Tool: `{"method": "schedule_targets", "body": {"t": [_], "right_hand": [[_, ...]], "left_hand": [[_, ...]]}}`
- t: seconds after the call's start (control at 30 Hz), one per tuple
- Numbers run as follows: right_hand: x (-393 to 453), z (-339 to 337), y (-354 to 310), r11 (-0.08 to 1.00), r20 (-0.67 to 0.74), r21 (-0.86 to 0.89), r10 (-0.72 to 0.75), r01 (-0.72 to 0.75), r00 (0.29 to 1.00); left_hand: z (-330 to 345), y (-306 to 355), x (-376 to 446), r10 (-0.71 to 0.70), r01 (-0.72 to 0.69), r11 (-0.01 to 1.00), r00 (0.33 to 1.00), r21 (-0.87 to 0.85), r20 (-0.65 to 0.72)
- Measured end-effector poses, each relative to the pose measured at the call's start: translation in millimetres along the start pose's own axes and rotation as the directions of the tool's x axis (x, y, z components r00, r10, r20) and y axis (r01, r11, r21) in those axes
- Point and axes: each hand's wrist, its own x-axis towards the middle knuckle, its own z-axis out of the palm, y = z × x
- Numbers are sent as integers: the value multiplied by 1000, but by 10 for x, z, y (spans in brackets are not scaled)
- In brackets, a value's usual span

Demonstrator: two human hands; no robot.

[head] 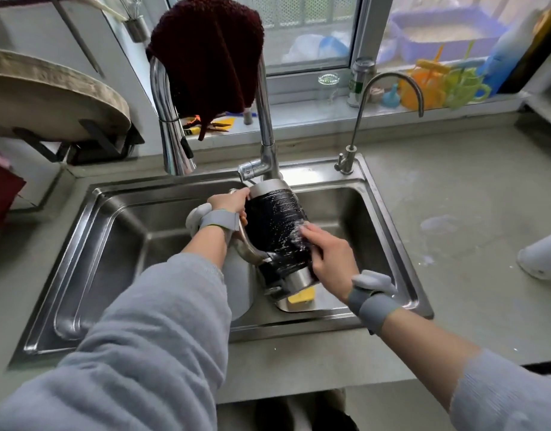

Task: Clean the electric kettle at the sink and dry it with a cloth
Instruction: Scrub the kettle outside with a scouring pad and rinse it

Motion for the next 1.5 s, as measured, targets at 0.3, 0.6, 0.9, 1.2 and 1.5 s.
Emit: {"method": "schedule_targets", "body": {"t": [0.3,0.6,0.9,1.2,1.5], "right_hand": [[558,16,24,975,-18,-81,205,-206,979],[827,-18,-160,951,167,60,-308,302,937],[1085,-48,229,997,99,-3,77,-77,992],[1033,100,226,878,178,344,286,-332,941],[516,45,449,842,400,-71,515,-535,758]], "left_hand": [[-66,-92,54,-14,14,999,1000,-47,5],[-186,-152,192,-18,16,996,1000,-88,-26],[-85,-79,139,-15,14,1000,999,-26,-40],[-344,-321,338,-10,10,1000,996,-4,-94],[-363,-375,281,-9,6,1000,992,-22,-123]]}}
